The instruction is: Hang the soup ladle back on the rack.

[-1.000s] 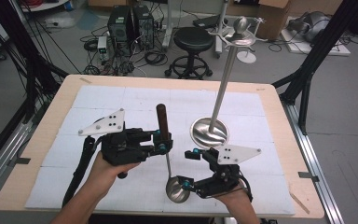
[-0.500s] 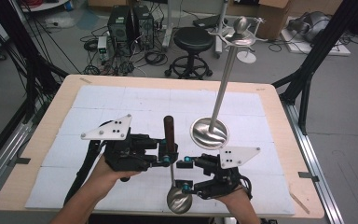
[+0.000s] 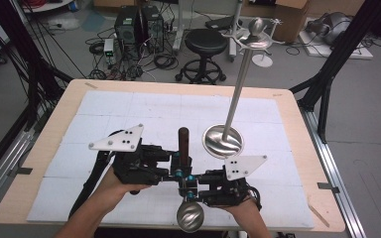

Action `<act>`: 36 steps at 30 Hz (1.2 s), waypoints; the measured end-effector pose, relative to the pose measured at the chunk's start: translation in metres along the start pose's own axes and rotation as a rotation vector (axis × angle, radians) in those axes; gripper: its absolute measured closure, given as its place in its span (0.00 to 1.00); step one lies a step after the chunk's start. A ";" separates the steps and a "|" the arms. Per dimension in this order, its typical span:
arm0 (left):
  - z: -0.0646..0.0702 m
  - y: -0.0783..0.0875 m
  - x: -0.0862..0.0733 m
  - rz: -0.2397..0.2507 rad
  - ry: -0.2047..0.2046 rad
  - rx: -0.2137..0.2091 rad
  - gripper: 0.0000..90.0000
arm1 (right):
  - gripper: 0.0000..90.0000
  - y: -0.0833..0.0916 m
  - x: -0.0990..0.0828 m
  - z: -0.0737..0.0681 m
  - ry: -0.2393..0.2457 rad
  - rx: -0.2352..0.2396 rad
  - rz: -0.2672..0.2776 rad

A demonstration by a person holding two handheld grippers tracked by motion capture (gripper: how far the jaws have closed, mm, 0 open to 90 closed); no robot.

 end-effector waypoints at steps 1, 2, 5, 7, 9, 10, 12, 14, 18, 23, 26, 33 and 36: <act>0.000 0.000 0.000 0.002 0.004 -0.003 0.81 | 0.91 0.000 0.000 0.000 0.000 -0.002 0.000; 0.001 0.000 0.000 0.002 -0.001 -0.004 0.81 | 0.92 0.000 0.000 0.000 0.010 -0.009 0.004; 0.001 -0.001 0.000 -0.001 -0.005 -0.001 0.81 | 0.93 0.001 0.000 0.000 0.016 -0.028 0.006; 0.001 -0.001 0.000 0.001 0.000 0.000 0.81 | 0.94 0.001 0.000 -0.001 0.014 -0.036 0.005; 0.002 -0.001 0.000 0.009 -0.001 0.014 0.80 | 0.94 0.000 0.000 -0.001 0.017 -0.049 0.008; 0.001 0.000 0.003 0.031 0.002 0.043 0.75 | 0.94 0.000 0.000 -0.001 0.021 -0.062 0.008; 0.000 0.002 0.005 0.050 0.016 0.062 0.63 | 0.94 -0.002 -0.002 0.000 0.014 -0.084 -0.008; -0.001 0.004 0.005 0.048 0.006 0.089 0.59 | 0.94 -0.004 -0.003 0.001 -0.003 -0.099 -0.017; -0.002 0.006 0.003 0.036 -0.011 0.132 0.51 | 0.94 -0.006 -0.002 0.002 -0.016 -0.127 0.000; -0.001 0.002 -0.002 -0.007 -0.033 0.168 0.47 | 0.94 -0.007 -0.002 0.004 -0.049 -0.171 0.003; -0.002 -0.002 -0.005 -0.037 -0.047 0.209 0.47 | 0.94 -0.007 -0.002 0.005 -0.061 -0.204 0.005; -0.009 -0.005 -0.008 -0.069 -0.044 0.306 0.49 | 0.94 -0.007 -0.002 0.007 -0.092 -0.296 0.009; -0.011 -0.005 -0.008 -0.066 -0.035 0.327 0.53 | 0.94 -0.006 -0.001 0.007 -0.102 -0.329 0.015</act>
Point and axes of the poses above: each handheld gripper's, and its own axes: y roughly backward along the jaws, x roughly out of its top, z roughly to its right, the point moved 4 cm from there along -y, roughly forward along the jaws, and after that the axes turned 11 degrees about -y, right-handed, at the moved point
